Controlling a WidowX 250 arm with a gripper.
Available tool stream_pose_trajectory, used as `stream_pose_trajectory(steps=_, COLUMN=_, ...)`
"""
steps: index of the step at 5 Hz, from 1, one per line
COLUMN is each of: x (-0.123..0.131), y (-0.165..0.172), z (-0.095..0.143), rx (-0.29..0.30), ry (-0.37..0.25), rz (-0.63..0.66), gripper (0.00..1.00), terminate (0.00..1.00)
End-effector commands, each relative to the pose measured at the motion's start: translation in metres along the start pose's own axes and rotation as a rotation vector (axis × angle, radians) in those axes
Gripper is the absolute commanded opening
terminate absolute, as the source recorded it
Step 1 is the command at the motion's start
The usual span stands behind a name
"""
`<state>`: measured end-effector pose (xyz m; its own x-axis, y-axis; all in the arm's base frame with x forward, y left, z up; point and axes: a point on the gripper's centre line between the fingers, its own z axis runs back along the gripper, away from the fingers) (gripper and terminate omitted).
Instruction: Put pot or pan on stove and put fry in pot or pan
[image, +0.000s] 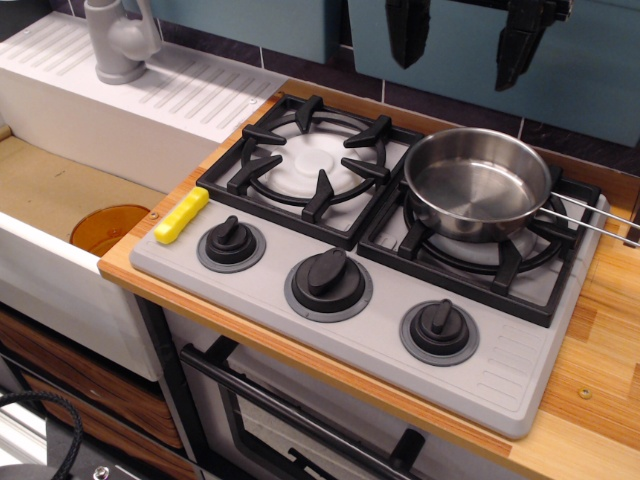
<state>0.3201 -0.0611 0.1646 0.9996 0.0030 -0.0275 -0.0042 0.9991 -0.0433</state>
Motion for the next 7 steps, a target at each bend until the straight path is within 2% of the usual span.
stream_pose_trajectory(steps=1, x=0.000, y=0.000, z=0.000, rx=0.000, ry=0.000, rz=0.000, gripper=1.00, terminate=0.00)
stream_pose_trajectory(steps=3, x=0.028, y=0.010, z=-0.013, rx=-0.004, ry=-0.094, rz=-0.094, gripper=1.00, terminate=0.00)
stream_pose_trajectory(steps=5, x=0.042, y=0.034, z=-0.004, rx=-0.014, ry=-0.090, rz=-0.097, gripper=1.00, terminate=0.00)
stream_pose_trajectory(steps=7, x=0.051, y=0.058, z=-0.023, rx=0.000, ry=-0.147, rz=-0.085, gripper=1.00, terminate=0.00)
